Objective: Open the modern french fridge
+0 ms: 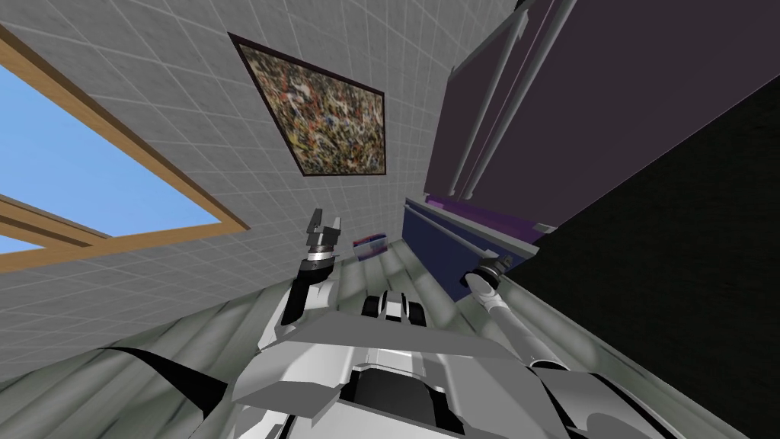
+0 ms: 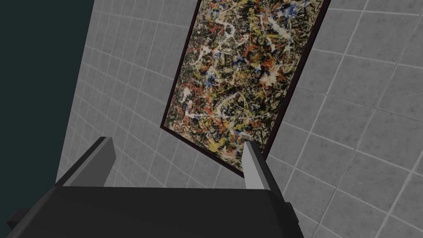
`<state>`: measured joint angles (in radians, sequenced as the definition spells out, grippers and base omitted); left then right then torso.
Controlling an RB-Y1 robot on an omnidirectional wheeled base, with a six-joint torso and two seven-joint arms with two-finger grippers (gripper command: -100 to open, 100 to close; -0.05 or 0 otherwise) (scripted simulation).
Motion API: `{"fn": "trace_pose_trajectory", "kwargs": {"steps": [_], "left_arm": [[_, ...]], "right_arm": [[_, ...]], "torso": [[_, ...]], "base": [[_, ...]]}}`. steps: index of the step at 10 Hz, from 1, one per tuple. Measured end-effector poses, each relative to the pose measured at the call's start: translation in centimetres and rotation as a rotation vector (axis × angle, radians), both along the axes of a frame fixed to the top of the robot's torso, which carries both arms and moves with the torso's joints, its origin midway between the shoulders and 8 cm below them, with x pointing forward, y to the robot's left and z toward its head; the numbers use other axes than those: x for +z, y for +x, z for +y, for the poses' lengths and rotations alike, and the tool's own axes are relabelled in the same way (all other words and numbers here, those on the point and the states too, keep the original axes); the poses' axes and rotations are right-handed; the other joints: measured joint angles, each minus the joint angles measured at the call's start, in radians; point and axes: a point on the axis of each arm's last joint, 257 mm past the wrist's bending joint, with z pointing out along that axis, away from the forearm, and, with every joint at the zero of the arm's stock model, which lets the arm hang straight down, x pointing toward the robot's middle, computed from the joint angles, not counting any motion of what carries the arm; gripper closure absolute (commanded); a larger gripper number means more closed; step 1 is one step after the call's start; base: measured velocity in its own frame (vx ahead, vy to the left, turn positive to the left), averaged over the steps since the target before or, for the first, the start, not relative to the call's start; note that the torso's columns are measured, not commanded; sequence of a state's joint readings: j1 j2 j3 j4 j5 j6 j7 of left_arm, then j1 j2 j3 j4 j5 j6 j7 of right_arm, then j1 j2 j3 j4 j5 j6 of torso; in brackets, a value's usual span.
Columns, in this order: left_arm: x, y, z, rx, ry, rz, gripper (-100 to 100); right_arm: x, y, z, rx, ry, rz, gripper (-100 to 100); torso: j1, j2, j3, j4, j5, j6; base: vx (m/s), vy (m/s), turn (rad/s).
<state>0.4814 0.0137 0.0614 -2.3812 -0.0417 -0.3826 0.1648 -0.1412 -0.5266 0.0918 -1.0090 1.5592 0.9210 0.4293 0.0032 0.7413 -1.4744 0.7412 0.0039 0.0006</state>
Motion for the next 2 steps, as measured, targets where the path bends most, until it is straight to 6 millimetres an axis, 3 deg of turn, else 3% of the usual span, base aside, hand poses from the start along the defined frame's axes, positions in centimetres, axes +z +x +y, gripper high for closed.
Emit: {"fn": "trace_pose_trajectory", "kwargs": {"steps": [2], "left_arm": [[0.0, 0.0, 0.0, 0.0, 0.0, 0.0, 0]], "right_arm": [[-0.28, -0.05, 0.08, 0.001, 0.003, 0.005, 0]], "torso": [[-0.001, -0.001, -0.001, -0.001, -0.001, 0.0]], "base": [[0.0, 0.0, 0.0]]}}
